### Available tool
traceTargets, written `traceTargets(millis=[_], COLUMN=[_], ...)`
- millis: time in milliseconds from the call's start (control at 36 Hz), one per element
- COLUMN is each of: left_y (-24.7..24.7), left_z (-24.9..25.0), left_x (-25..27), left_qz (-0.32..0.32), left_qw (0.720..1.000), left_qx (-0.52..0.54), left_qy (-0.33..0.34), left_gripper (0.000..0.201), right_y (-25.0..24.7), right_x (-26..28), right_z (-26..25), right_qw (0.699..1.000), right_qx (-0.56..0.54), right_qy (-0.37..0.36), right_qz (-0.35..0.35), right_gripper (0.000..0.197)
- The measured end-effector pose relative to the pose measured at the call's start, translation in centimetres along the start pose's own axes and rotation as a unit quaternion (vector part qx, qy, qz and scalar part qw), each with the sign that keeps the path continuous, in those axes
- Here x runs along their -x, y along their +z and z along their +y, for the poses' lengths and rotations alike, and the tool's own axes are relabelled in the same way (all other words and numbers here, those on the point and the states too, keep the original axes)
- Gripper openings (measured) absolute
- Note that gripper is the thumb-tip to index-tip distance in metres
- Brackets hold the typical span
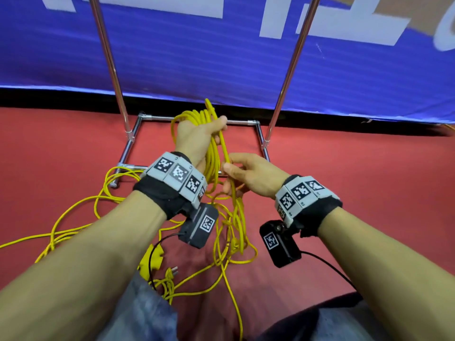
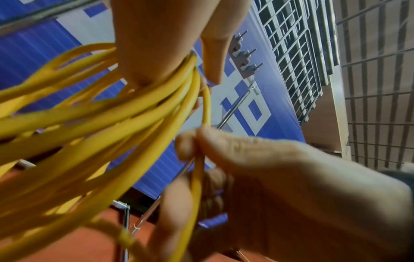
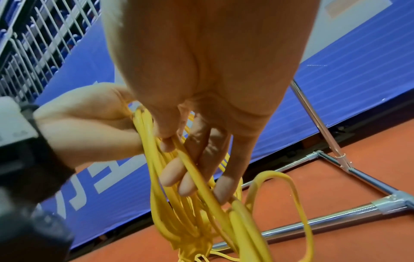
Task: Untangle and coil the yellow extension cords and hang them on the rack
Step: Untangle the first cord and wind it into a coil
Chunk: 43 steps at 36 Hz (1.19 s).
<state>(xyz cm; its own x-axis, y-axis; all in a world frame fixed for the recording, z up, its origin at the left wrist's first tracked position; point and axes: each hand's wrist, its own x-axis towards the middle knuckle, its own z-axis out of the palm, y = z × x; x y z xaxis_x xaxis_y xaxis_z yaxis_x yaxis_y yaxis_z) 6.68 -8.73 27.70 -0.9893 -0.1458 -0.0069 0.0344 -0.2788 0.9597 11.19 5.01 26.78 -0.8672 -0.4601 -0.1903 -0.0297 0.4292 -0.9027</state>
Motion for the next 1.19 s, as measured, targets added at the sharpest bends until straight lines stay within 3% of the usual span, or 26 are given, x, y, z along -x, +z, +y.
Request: traceTargets(millis=[194, 278, 389, 472, 639, 805, 944, 1083, 1139, 1194], left_y=[0.3, 0.6, 0.6, 0.3, 0.1, -0.8, -2.1, -3.5, -4.1, -4.6], left_z=[0.3, 1.4, 2.4, 2.5, 2.9, 3.1, 2.6, 2.4, 2.8, 3.1], left_x=[0.3, 0.4, 0.6, 0.7, 0.4, -0.6, -1.8, -3.1, -3.4, -3.5], left_qz=[0.013, 0.013, 0.000, -0.021, -0.008, 0.039, 0.072, 0.138, 0.163, 0.167], left_qw=[1.000, 0.997, 0.994, 0.992, 0.991, 0.992, 0.994, 0.990, 0.986, 0.985], left_qx=[0.006, 0.075, 0.100, 0.110, 0.126, 0.119, 0.077, 0.036, 0.019, 0.021], left_qy=[-0.017, -0.031, -0.038, -0.059, -0.045, -0.016, -0.003, 0.019, 0.034, 0.046], left_gripper=[0.026, 0.033, 0.030, 0.031, 0.027, 0.033, 0.033, 0.033, 0.035, 0.035], right_y=[0.0, -0.2, -0.5, -0.8, -1.5, -2.9, -3.5, -4.3, -5.0, -5.7], right_x=[-0.2, 0.0, -0.2, -0.4, -0.6, -0.2, 0.3, 0.0, 0.3, 0.7], right_z=[0.4, 2.3, 3.7, 4.8, 5.6, 5.4, 4.2, 4.6, 4.7, 5.0], right_qw=[0.999, 0.994, 0.972, 0.929, 0.902, 0.918, 0.933, 0.953, 0.955, 0.944], right_qx=[-0.022, 0.068, 0.218, 0.360, 0.423, 0.374, 0.342, 0.231, 0.214, 0.270], right_qy=[0.044, 0.086, 0.084, 0.080, 0.086, 0.106, 0.017, -0.079, -0.061, -0.018], right_qz=[0.017, -0.015, -0.033, -0.032, 0.017, 0.077, 0.108, 0.179, 0.194, 0.190], right_gripper=[0.016, 0.004, 0.026, 0.036, 0.025, 0.014, 0.004, 0.045, 0.045, 0.037])
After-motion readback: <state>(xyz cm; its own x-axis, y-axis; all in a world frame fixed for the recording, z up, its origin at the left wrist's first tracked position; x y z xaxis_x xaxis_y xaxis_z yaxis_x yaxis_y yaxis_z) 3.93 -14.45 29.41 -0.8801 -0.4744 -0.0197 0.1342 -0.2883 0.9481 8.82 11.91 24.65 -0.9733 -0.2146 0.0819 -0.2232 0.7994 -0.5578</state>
